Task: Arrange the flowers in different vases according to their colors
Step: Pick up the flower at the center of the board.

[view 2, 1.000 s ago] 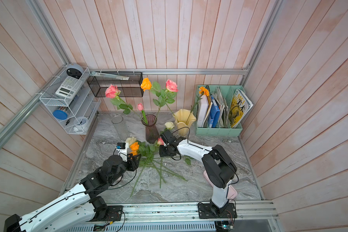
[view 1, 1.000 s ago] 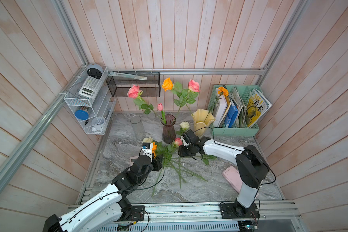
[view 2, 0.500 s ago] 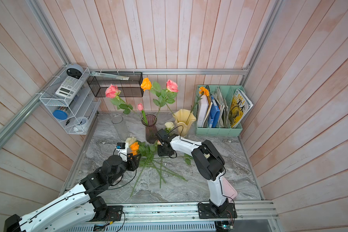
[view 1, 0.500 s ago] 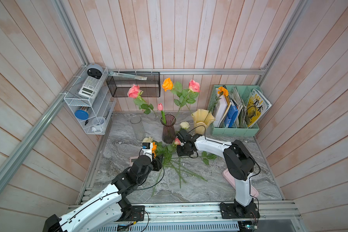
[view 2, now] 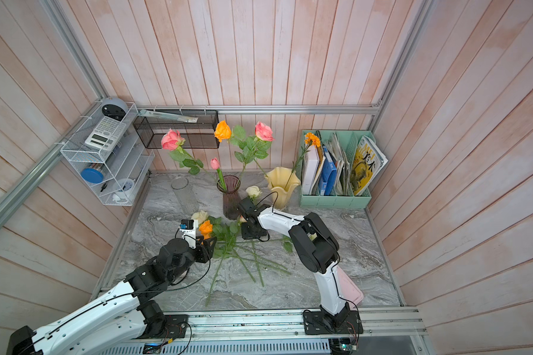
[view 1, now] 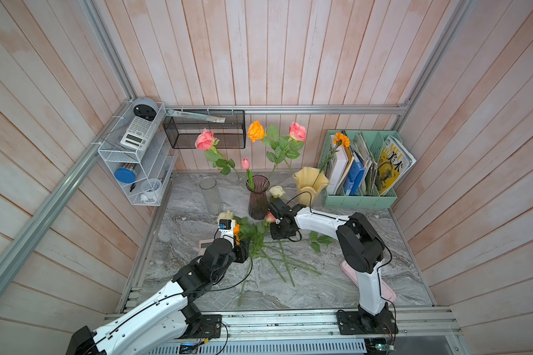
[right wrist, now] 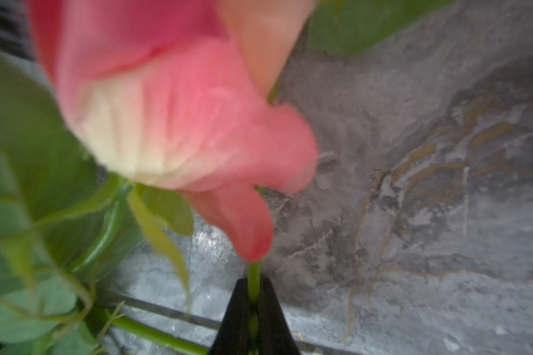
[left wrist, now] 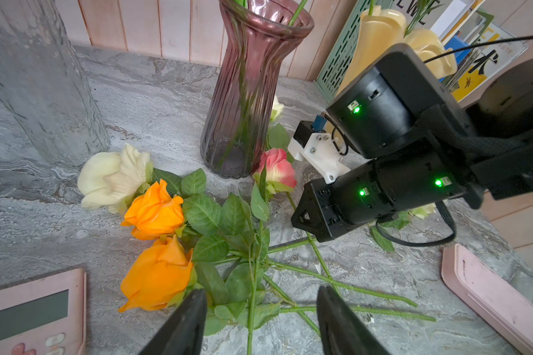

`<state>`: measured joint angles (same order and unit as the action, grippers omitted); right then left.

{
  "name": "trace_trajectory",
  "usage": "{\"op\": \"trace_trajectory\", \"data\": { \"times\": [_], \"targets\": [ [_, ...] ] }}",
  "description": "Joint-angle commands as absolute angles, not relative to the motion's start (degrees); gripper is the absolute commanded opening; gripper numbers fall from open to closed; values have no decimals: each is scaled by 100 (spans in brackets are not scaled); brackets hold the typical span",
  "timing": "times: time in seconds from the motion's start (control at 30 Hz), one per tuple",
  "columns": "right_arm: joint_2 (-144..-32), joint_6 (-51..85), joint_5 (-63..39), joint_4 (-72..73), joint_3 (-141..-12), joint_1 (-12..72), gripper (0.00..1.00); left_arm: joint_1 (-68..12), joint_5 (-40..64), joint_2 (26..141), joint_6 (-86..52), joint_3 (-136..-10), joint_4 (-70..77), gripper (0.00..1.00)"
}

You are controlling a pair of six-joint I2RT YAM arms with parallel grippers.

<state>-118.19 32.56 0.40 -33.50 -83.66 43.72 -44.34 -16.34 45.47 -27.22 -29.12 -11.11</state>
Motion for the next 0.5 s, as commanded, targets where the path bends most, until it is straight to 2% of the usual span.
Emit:
{"op": "trace_trajectory", "data": {
  "times": [0.0,0.47],
  "targets": [
    [-11742,3182,280,-3472,-8570,4371,0,-4454,-1573,4565,-2618,-2893,-986,62],
    [-10783,3054,87,-3532,-8328,3946,0,-4452,-1505,4811,-2562,-2874,-812,62]
  ]
}}
